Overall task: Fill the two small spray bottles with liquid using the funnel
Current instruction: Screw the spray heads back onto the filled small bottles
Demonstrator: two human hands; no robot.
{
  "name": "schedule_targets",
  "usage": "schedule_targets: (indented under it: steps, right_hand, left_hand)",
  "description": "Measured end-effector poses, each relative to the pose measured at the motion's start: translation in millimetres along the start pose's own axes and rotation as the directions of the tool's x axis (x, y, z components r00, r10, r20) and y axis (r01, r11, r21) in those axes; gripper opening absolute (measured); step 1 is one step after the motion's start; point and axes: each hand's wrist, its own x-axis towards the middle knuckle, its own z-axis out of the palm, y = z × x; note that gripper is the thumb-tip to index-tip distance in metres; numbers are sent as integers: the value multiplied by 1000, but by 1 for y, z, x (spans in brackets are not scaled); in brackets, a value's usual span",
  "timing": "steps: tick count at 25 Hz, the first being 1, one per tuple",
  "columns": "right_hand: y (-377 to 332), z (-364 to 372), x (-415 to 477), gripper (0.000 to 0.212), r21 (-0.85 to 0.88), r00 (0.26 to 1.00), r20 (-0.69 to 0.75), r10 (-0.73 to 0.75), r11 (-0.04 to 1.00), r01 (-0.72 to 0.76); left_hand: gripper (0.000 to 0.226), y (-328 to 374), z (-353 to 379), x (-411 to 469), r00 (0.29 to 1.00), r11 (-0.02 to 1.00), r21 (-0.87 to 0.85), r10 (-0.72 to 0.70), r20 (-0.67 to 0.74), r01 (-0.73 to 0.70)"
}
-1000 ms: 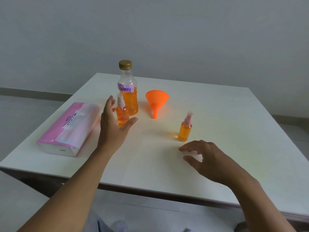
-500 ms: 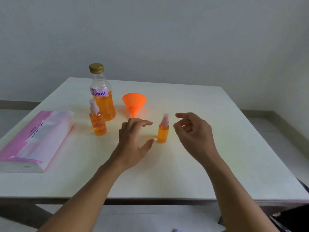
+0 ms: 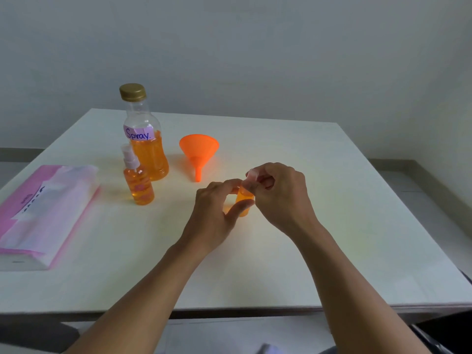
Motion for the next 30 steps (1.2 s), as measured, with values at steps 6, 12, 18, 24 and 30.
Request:
schedule_targets:
  steps: [6,12,18,24,30]
  right_hand:
    - [-2,-13,-5,29,12,1000,28,-8,1000,7]
    - [-2,-22,-11,25,71,998,63,-24,997,20]
    - [7,-32,-10,7,202,989,150,-16,979,-15]
    - [9,-54,-3,17,461,977,198,-81,887,-19]
    - [23,-62,1,11,424,987,65,144,892,-158]
  left_hand:
    - [42,7,-8,-6,998,999,12,35,52,-35]
    - [35,13,-10,-4,992,995,-34,101,80,-99]
    - [36,15,-15,0,980,990,-135,67,187,-42]
    - [37,4,-22,0,948,975,-186,-60,314,123]
    - [41,18,-23,-3,926,835,-493,-51,374,245]
